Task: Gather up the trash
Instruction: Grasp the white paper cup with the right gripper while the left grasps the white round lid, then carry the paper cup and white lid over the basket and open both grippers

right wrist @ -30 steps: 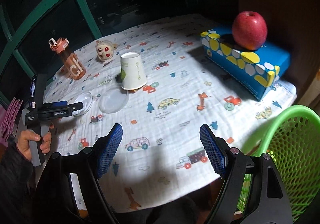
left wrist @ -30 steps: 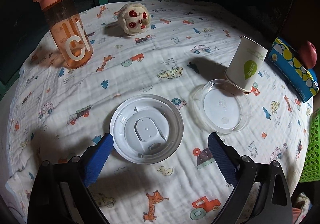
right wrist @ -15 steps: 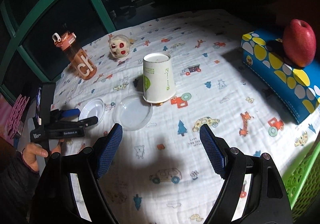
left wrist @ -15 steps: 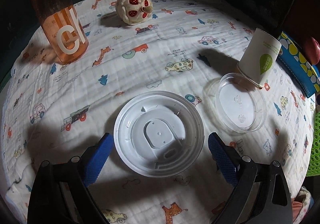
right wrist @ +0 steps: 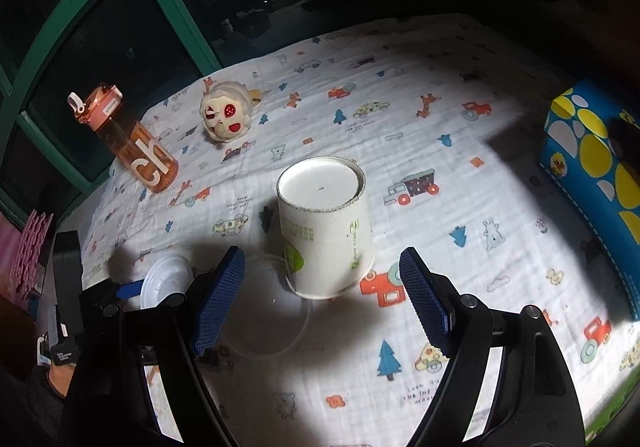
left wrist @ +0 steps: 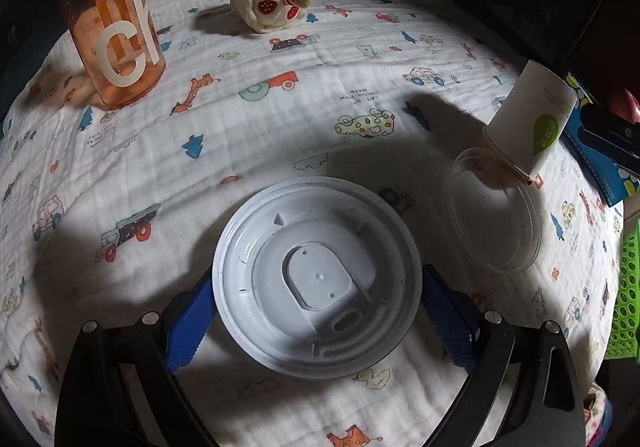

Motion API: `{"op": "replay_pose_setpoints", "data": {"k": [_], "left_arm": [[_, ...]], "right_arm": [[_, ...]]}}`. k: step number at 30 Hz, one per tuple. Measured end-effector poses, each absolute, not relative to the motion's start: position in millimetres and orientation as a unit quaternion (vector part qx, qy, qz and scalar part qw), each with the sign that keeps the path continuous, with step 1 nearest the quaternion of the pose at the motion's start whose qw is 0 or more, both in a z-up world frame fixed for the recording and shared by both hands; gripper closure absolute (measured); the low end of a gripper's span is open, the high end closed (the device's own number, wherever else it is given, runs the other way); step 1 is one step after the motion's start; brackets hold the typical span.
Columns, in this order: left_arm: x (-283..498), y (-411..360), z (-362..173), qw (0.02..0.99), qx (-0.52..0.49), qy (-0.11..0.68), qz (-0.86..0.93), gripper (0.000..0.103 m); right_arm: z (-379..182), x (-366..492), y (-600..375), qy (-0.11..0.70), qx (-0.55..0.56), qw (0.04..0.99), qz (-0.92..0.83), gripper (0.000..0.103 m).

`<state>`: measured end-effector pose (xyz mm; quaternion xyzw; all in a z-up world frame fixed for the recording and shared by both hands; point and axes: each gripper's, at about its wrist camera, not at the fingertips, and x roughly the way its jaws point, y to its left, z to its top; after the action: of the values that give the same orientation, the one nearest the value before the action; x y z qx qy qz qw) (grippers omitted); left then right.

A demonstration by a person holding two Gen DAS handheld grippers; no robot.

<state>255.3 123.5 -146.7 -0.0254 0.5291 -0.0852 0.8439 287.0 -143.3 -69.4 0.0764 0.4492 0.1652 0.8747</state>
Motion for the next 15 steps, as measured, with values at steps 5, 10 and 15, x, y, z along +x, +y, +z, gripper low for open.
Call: {"op": "replay_pose_setpoints", "data": {"k": [5,10,15], "left_arm": [[254.9,123.4,-146.2,0.846,-0.023,0.526,-0.087,0.011],[252.9,122.9,-145.8,0.848,-0.024,0.522,-0.085,0.012],[250.4,122.6,-145.7,0.851,-0.025,0.518,-0.083,0.013]], "right_arm": [[-76.4,307.1,-135.5,0.454,0.074,0.874,0.157,0.026],[-85.7,322.5,-135.1,0.468,0.087,0.867,0.147,0.034],[-85.1,321.9,-133.4,0.468,0.078,0.866,0.156,0.042]]}}
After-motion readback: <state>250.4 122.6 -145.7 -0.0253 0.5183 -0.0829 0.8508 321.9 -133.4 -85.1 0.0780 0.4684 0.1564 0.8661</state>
